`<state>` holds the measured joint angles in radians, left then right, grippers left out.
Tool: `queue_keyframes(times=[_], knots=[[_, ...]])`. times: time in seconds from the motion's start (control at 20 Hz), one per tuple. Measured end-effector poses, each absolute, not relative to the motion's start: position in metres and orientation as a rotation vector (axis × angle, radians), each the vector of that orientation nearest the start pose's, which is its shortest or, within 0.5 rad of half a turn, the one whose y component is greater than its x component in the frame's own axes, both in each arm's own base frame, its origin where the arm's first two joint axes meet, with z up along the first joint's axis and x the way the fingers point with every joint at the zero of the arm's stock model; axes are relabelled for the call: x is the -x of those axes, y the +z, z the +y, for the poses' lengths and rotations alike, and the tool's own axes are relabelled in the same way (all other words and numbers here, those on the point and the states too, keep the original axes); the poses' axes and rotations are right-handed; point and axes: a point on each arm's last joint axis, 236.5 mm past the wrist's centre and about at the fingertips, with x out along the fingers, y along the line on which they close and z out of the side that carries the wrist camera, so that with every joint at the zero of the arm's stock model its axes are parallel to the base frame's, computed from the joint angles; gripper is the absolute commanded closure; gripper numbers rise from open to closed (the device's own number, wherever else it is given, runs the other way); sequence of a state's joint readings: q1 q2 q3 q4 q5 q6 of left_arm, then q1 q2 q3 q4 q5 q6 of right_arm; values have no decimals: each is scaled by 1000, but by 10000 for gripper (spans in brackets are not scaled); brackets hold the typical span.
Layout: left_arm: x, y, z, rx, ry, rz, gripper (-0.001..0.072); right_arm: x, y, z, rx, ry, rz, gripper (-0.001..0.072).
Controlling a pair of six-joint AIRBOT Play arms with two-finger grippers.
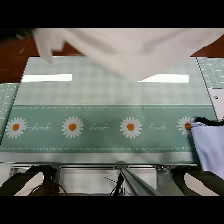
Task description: Fold the shirts.
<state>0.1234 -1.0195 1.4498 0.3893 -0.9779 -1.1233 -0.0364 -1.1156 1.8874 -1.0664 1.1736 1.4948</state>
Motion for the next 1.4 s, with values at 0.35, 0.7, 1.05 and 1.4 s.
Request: queue_keyframes(times=[0.35,0.7,1.05,1.4], knots=[[-269,486,-61,208,-365,-26,687,-246,503,56,-28,240,102,681],[-206,377,-77,261,-269,255,686,-186,458,46,-3,188,237,680],[-182,113,-122,593,-434,904,687,-264,307,42,-86,179,631,680],[-217,-10,-135,743,-393,994,686,-399,152,53,-246,192,933,680]])
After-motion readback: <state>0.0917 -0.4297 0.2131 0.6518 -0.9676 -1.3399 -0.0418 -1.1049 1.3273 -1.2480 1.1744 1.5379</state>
